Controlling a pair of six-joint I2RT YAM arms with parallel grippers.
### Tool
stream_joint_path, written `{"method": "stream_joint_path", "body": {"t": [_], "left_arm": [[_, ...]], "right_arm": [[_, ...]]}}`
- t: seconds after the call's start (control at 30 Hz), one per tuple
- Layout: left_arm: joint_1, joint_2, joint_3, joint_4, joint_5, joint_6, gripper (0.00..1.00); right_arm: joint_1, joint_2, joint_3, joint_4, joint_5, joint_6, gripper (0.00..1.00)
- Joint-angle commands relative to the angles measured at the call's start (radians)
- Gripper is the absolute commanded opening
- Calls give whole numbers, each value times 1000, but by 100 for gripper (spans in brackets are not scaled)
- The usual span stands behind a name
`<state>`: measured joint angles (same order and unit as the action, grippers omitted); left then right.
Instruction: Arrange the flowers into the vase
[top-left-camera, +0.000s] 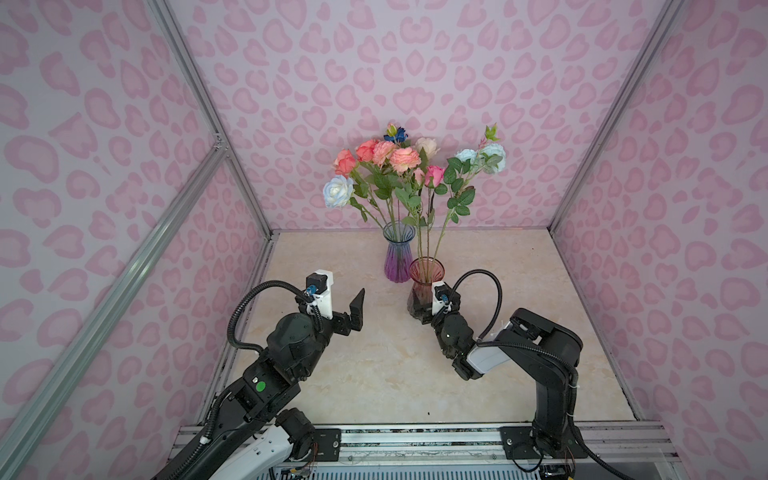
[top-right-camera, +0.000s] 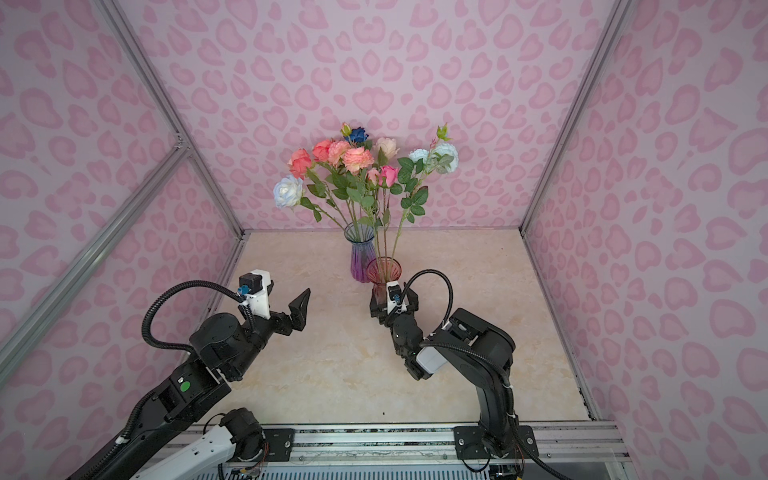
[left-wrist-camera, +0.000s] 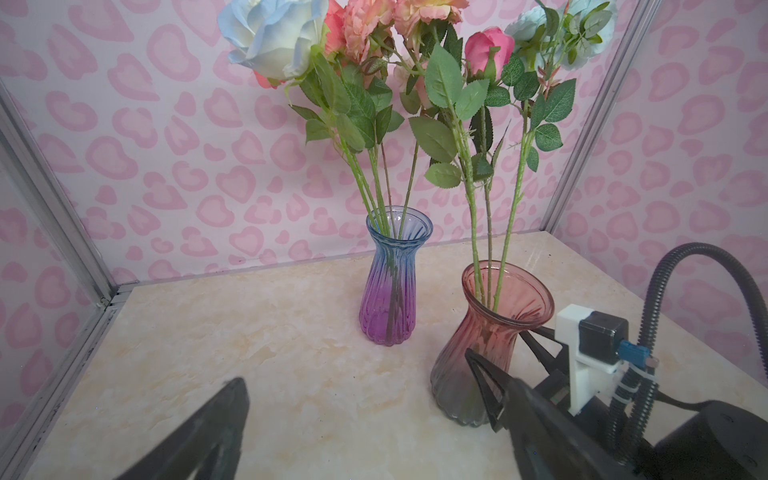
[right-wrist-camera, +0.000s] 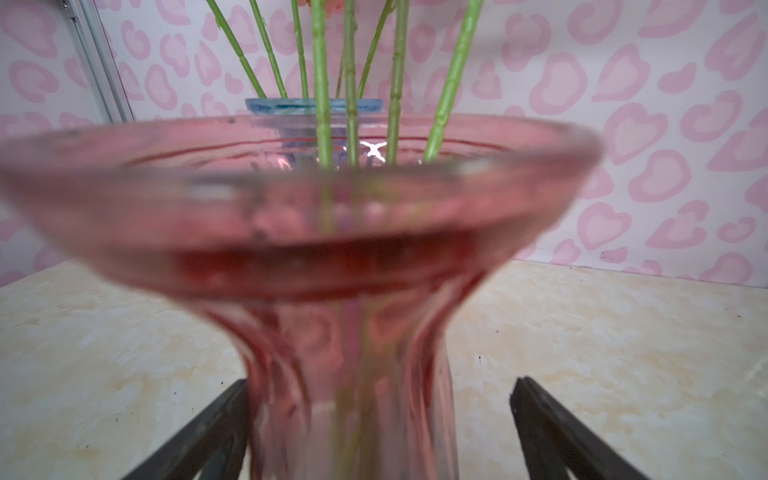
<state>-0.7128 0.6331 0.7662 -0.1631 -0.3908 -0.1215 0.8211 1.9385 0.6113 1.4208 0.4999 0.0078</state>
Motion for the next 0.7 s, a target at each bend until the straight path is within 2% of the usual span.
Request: {"method": "stream_joint_path", "body": {"t": [0.0, 0.67], "left_arm": [[2, 2, 2, 22, -3, 10, 97], [1, -2, 1, 28, -5, 8, 97]], "right_arm": [[-17, -11, -6, -9, 29, 29, 97], [-99, -53, -24, -116, 19, 191, 96]]}}
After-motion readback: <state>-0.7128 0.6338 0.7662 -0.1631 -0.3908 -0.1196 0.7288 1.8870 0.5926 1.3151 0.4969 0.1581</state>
